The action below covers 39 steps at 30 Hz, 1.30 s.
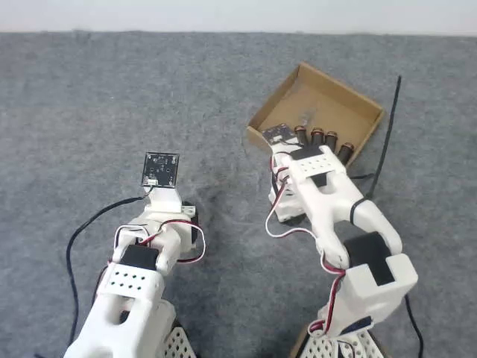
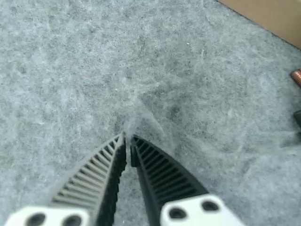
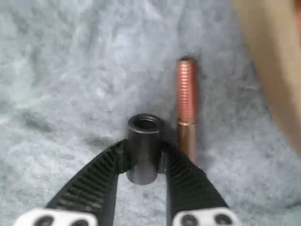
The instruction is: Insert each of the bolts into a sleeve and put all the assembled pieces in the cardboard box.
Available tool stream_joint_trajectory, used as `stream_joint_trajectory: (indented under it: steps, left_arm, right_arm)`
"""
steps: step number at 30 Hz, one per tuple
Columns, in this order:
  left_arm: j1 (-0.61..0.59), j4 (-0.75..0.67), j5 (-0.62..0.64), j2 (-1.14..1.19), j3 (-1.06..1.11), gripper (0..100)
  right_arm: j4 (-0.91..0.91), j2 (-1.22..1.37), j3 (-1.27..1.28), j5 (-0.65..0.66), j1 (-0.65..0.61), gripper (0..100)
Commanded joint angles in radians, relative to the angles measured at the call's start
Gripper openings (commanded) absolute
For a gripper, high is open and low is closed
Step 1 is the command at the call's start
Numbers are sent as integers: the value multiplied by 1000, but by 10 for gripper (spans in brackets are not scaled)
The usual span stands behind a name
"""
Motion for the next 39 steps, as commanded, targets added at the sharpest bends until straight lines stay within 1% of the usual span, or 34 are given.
stream_joint_trajectory:
  steps: [1,15,18,27,31,39]
  left_arm:
    - [-5,-17,-11,-11,-13,11]
    - [-5,-17,-11,-11,-13,11]
    - [-5,-17,-11,-11,-13,11]
    - [-5,-17,-11,-11,-13,11]
    - [-5,-17,-11,-11,-13,11]
    - [-5,-17,-11,-11,-13,11]
  right_arm:
    - [88,-82,-60,14,25,6]
    - [372,-426,-69,14,28,7]
    - [400,-473,-44,11,70,7]
    - [395,-579,71,14,242,7]
    - [318,-596,150,14,326,7]
    - [12,-590,384,15,549,7]
